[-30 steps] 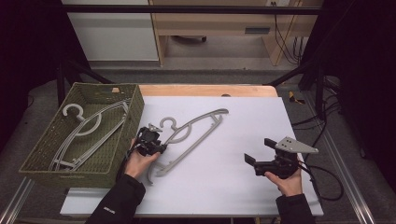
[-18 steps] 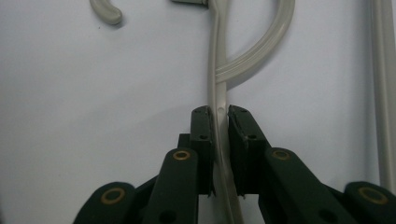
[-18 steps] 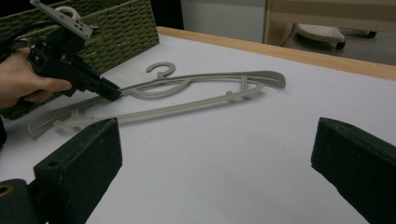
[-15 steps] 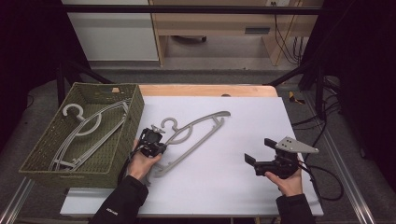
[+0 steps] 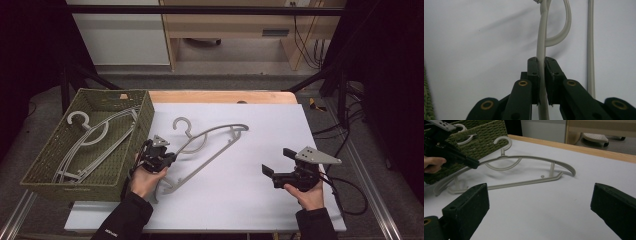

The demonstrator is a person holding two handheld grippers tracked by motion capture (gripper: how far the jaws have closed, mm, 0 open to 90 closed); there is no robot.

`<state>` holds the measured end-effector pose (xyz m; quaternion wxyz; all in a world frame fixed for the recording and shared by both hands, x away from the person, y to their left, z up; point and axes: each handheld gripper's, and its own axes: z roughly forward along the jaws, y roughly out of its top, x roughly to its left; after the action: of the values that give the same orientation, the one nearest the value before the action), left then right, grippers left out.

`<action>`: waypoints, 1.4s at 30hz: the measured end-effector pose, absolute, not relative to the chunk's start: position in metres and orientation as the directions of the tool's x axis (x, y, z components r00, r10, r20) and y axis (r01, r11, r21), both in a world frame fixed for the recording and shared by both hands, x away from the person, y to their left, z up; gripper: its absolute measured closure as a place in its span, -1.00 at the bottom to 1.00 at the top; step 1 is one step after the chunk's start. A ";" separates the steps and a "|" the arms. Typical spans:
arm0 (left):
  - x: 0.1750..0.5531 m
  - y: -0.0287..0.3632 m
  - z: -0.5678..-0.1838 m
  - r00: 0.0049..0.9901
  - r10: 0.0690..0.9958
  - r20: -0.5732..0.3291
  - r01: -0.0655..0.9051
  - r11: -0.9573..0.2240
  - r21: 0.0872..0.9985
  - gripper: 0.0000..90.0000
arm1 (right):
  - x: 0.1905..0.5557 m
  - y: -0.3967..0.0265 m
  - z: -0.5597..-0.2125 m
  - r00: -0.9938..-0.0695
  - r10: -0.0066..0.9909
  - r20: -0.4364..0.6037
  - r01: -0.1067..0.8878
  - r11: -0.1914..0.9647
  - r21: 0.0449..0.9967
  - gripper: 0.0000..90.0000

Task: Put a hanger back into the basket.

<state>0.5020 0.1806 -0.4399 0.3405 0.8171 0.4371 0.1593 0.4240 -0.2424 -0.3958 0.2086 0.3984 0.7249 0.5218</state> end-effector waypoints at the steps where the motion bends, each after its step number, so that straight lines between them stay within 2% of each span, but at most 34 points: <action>1: 0.503 0.181 -0.441 0.565 0.824 -0.033 0.609 -0.390 0.691 0.84 | 0.424 -0.243 -0.396 -0.600 0.793 0.111 0.361 0.145 0.921 -0.95; 8: 0.514 0.178 -0.463 0.535 0.844 -0.026 0.660 -0.399 0.637 0.82 | 0.425 -0.240 -0.398 -0.600 0.793 0.110 0.365 0.149 0.919 -0.95; 14: 0.513 0.177 -0.463 0.545 0.839 0.001 0.655 -0.426 0.624 0.80 | 0.425 -0.240 -0.398 -0.601 0.792 0.108 0.365 0.151 0.919 -0.95; 17: 0.509 0.179 -0.461 0.551 0.834 0.029 0.658 -0.455 0.600 0.64 | 0.424 -0.241 -0.397 -0.599 0.792 0.117 0.368 0.142 0.919 -0.95; 21: 0.505 0.181 -0.463 0.566 0.824 0.026 0.659 -0.471 0.586 0.58 | 0.424 -0.241 -0.397 -0.600 0.792 0.111 0.363 0.145 0.920 -0.95; 24: 0.505 0.179 -0.463 0.556 0.830 0.030 0.666 -0.468 0.581 0.60 | 0.424 -0.241 -0.397 -0.599 0.793 0.111 0.362 0.145 0.921 -0.95; 29: 0.504 0.175 -0.462 0.534 0.845 0.027 0.688 -0.453 0.567 0.80 | 0.423 -0.241 -0.395 -0.599 0.792 0.117 0.361 0.137 0.923 -0.95; 32: 0.502 0.176 -0.463 0.536 0.843 0.042 0.670 -0.456 0.586 0.82 | 0.423 -0.242 -0.395 -0.605 0.788 0.110 0.356 0.145 0.923 -0.95; 42: 0.487 0.189 -0.442 0.541 0.840 -0.039 0.621 -0.367 0.692 0.83 | 0.422 -0.242 -0.394 -0.600 0.791 0.117 0.359 0.136 0.923 -0.95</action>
<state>0.4872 0.1893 -0.4418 0.3366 0.8107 0.4505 0.1628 0.4223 -0.2424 -0.3944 0.2059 0.3968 0.7249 0.5241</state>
